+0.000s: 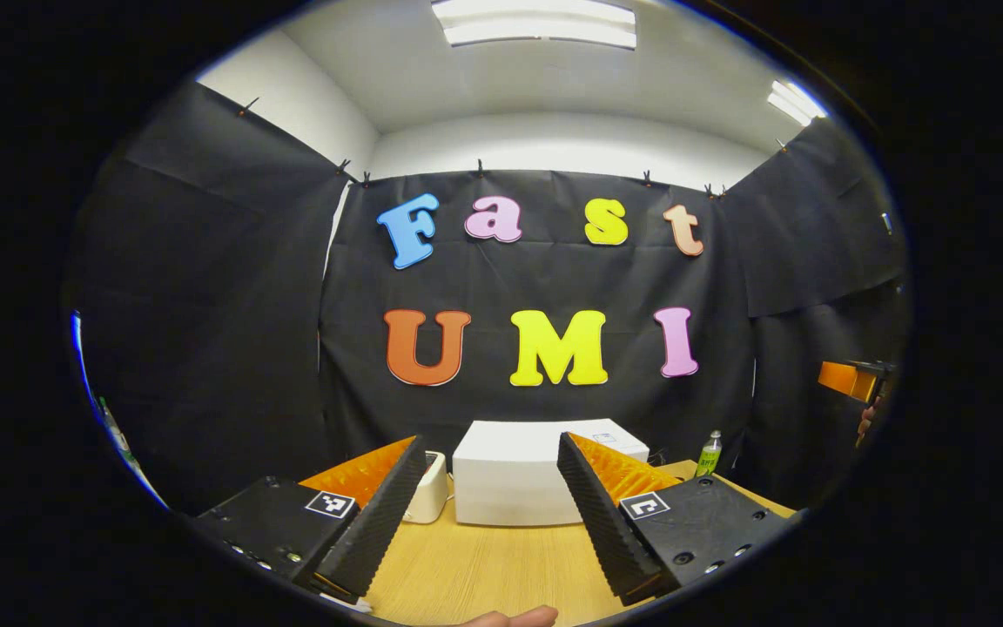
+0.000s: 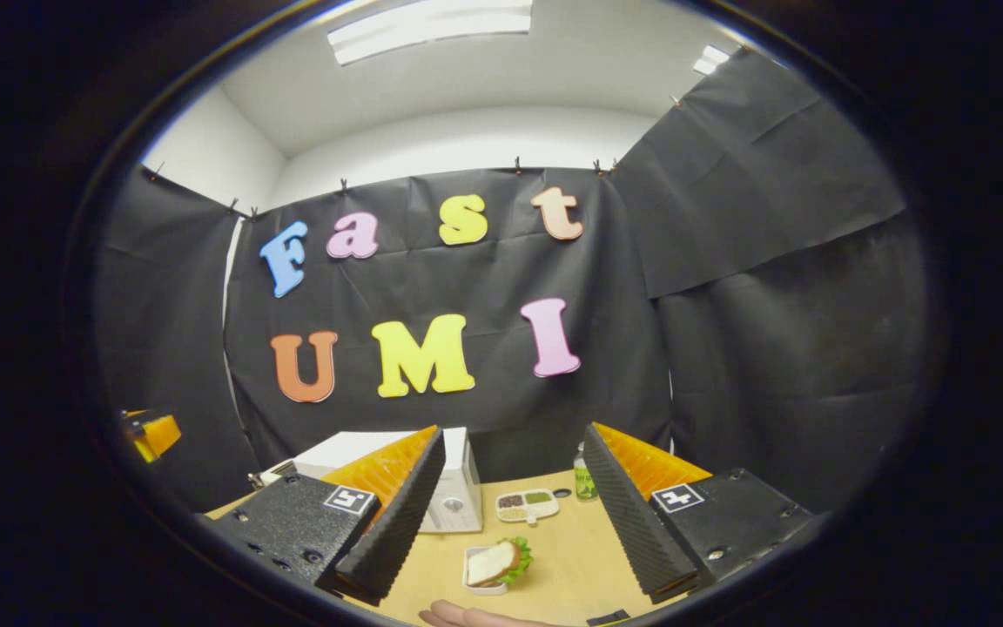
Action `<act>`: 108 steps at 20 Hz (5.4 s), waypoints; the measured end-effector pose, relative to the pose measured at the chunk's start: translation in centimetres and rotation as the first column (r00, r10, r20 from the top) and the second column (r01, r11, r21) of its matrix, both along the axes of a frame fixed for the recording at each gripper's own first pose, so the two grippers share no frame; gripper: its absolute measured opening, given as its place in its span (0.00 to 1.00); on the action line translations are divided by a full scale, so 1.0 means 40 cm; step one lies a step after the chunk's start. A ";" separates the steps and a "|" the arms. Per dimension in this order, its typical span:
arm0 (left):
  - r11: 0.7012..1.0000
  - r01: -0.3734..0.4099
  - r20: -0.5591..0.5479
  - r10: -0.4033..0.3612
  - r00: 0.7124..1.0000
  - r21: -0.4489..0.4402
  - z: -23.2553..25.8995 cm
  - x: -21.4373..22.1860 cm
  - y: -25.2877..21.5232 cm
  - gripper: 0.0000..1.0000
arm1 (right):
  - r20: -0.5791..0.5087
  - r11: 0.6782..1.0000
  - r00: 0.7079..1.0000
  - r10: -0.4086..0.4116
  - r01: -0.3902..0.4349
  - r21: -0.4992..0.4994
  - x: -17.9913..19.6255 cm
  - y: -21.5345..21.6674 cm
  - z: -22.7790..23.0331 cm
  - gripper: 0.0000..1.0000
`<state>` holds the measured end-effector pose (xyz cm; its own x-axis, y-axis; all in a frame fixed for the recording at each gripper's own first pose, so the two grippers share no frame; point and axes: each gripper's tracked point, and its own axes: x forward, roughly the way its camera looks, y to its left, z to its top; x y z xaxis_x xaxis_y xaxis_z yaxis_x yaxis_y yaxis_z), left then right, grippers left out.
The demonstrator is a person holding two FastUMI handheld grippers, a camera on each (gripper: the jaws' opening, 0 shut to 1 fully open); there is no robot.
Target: Open the microwave oven with the left hand, put the food in, and close the microwave oven.
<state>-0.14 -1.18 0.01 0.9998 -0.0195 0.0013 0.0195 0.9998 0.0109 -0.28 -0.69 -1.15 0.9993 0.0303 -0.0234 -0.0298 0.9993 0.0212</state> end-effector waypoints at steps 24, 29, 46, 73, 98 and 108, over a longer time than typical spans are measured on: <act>0.987 0.157 -0.141 -0.161 0.977 -0.039 -0.461 0.486 -0.412 0.94 | -0.022 1.000 1.000 -0.008 0.008 -0.026 0.080 -0.118 -0.097 1.00; 0.980 0.192 -0.207 -0.200 0.958 -0.055 -0.602 0.600 -0.499 0.83 | -0.033 1.000 0.999 -0.010 0.010 -0.017 0.107 -0.168 -0.138 1.00; 0.991 0.131 -0.300 -0.117 0.947 0.027 -0.778 0.708 -0.542 0.39 | -0.036 0.999 0.999 0.025 -0.026 -0.036 0.167 -0.264 -0.249 1.00; 0.920 0.390 -0.277 -0.381 0.882 -0.022 -0.718 0.211 -0.188 0.13 | -0.131 0.998 0.990 0.056 -0.056 0.003 0.030 -0.156 -0.275 0.92; 0.998 -0.048 -0.140 0.052 0.989 0.033 -0.290 0.111 0.132 0.95 | -0.839 0.911 0.388 0.381 -0.311 0.270 0.382 -0.068 -0.708 0.86; 0.998 -0.052 -0.138 0.055 0.989 0.028 -0.273 0.131 0.116 0.95 | -0.834 0.812 0.046 0.551 -0.262 0.522 0.372 -0.049 -0.859 0.78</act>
<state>5.08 3.46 -10.92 0.9899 0.0359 -0.1368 -0.0312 0.9989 0.0361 14.58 -2.65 -35.52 0.0154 0.5702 -0.8214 -0.2430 0.7990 0.5501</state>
